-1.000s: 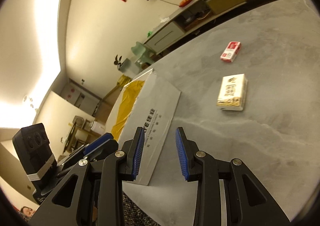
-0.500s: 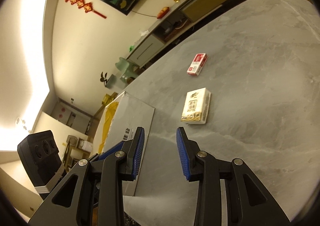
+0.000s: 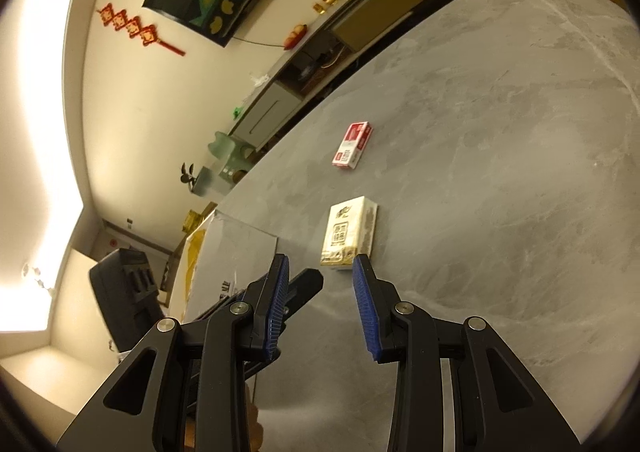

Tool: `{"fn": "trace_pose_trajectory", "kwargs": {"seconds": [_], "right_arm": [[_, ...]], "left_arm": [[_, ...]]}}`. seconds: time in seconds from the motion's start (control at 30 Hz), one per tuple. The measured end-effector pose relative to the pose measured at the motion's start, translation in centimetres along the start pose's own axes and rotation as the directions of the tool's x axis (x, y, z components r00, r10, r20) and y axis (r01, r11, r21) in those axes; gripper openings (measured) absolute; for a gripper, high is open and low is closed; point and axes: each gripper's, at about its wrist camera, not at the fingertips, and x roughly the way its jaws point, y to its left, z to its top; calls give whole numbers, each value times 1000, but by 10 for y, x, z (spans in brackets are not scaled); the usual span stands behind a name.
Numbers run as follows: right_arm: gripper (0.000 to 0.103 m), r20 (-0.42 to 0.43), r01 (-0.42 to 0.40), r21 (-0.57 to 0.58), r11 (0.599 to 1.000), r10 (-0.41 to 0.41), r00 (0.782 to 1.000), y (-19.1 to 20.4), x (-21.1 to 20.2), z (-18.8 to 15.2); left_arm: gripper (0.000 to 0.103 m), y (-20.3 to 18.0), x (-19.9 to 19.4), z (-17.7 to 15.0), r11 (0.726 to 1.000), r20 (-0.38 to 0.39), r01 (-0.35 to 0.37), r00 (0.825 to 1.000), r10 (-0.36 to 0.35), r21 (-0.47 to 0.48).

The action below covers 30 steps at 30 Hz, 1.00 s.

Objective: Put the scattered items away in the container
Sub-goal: 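Grasp the cream tissue pack with the left tool while the right tool grasps the red staple box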

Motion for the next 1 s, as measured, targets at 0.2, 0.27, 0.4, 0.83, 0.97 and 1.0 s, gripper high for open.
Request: {"fn": "trace_pose_trajectory", "kwargs": {"seconds": [0.2, 0.27, 0.4, 0.83, 0.97, 1.0], "right_arm": [[37, -6, 9, 17, 1000, -9, 1000, -8, 4, 6], [39, -8, 15, 16, 1000, -15, 1000, -8, 6, 6], [43, 0, 54, -2, 999, -54, 999, -8, 12, 7], [52, -15, 242, -227, 943, -252, 968, 24, 53, 44], [52, -40, 264, -268, 927, -284, 958, 34, 80, 66], [53, -46, 267, -271, 925, -289, 956, 36, 87, 72]], "left_arm": [[61, 2, 30, 2, 999, -18, -28, 999, 28, 27], [61, 4, 37, 6, 999, -12, -42, 999, 42, 35], [61, 8, 52, 12, 998, -1, -50, 999, 51, 37], [49, 35, 47, -4, 999, -16, -52, 999, 52, -5], [58, 29, 45, 5, 999, 17, -37, 999, 37, 22], [60, 28, 47, 8, 999, 28, -39, 999, 38, 26]]}}
